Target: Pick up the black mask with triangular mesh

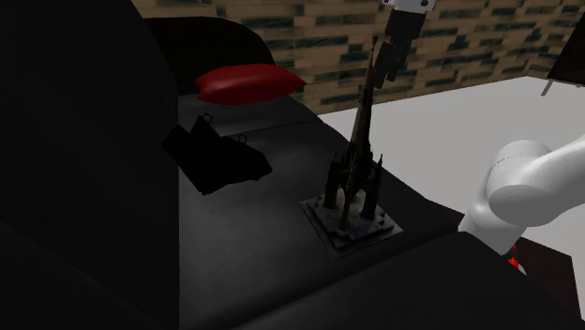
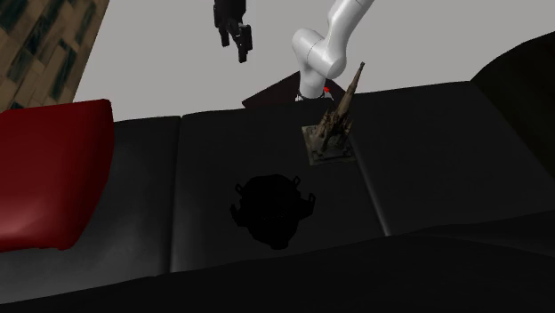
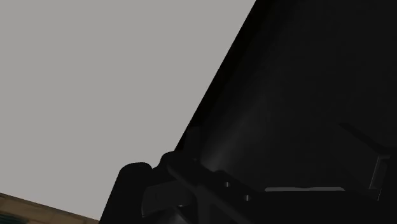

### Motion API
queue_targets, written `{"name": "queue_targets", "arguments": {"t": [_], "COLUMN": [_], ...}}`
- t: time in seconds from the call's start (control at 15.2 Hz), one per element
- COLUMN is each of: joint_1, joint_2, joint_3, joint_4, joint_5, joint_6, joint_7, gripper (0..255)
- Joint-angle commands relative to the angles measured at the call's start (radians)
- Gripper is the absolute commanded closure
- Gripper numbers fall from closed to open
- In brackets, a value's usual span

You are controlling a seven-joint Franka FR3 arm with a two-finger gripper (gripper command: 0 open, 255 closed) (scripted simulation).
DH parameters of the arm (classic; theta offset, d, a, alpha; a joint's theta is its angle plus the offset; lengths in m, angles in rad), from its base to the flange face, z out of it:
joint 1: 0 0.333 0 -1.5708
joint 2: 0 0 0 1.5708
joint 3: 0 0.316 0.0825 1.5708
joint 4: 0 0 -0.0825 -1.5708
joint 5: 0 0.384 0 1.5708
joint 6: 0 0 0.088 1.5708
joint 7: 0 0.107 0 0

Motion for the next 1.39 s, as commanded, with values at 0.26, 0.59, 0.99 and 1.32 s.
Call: {"name": "queue_targets", "arguments": {"t": [0.26,0.59,0.99,1.32], "joint_1": [0.012,0.024,0.021,0.004], "joint_2": [0.006,0.049,0.152,0.278], "joint_3": [0.103,0.232,0.388,0.522], "joint_4": [0.002,0.037,0.130,0.248], "joint_5": [0.050,0.105,0.146,0.144], "joint_6": [0.006,0.019,0.040,0.053], "joint_7": [0.140,0.316,0.527,0.711], "gripper": [0,0,0,0]}}
